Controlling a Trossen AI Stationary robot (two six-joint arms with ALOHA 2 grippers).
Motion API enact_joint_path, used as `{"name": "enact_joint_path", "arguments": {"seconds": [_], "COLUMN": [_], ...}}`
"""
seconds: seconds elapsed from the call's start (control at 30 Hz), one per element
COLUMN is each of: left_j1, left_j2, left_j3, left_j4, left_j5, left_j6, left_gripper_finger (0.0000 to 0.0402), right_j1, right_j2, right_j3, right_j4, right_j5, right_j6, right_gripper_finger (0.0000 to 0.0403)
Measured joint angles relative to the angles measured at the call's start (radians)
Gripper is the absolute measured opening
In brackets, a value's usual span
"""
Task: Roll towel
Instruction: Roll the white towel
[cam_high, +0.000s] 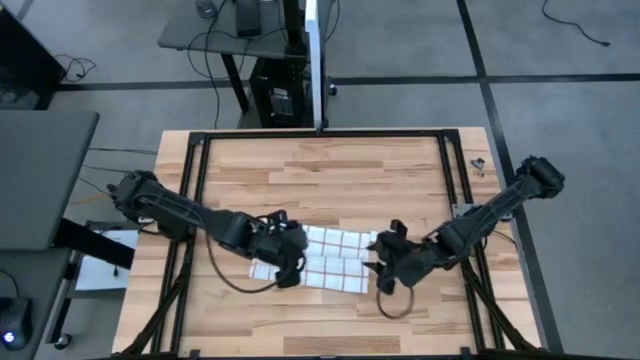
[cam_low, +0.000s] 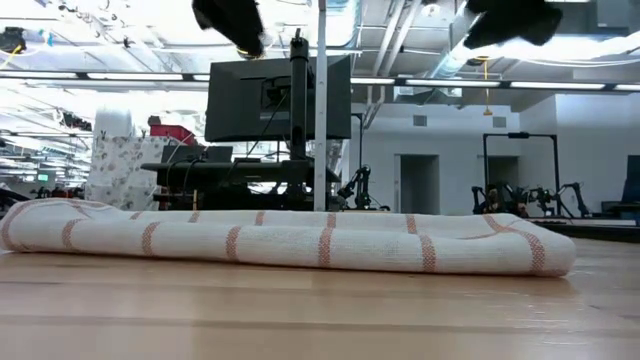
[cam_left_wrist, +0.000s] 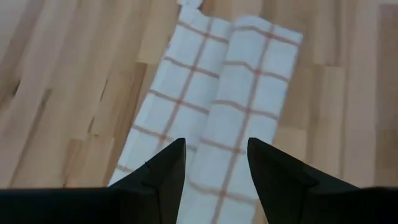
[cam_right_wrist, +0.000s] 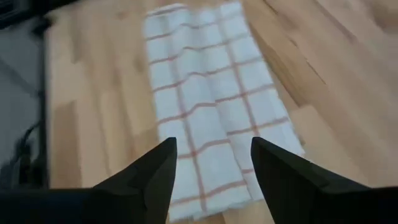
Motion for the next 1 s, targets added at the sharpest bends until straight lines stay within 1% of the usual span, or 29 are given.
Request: {"name": "enact_joint_path", "arguments": {"seconds": [0.13,0.27,0.4,0.57,0.67,0.77,1.0], "left_j1": [0.058,0.12,0.173,0.225,0.245,0.256,0.272], "left_j2": [0.099,0.194,0.273,0.338,0.368,0.394,0.411], "left_j3": [-0.001,-0.001,-0.001,-0.001,-0.001,-0.001,-0.001], "left_j4": [0.058,0.136,0.216,0.266,0.281,0.289,0.321], "left_j5": [0.001,0.001,0.009,0.059,0.11,0.165,0.182], "left_j6": [0.014,0.064,0.172,0.306,0.377,0.427,0.476], "left_gripper_finger": [0.0155,0.0155,0.0155,0.0155,0.0155,0.0155,0.0155], "right_j1": [-0.033,-0.048,-0.049,-0.055,-0.058,-0.063,-0.069], "right_j2": [0.08,0.163,0.254,0.351,0.388,0.402,0.401], "right_j3": [0.0,0.0,-0.001,-0.001,-0.001,-0.001,0.0], "right_j4": [-0.002,0.015,0.012,0.02,0.033,0.049,0.06], "right_j5": [-0.026,-0.053,-0.061,-0.086,-0.093,-0.105,-0.11], "right_j6": [0.239,0.385,0.529,0.691,0.754,0.765,0.765], "right_gripper_finger": [0.0179,0.0173,0.0171,0.0171,0.0171,0.0171,0.0171]}}
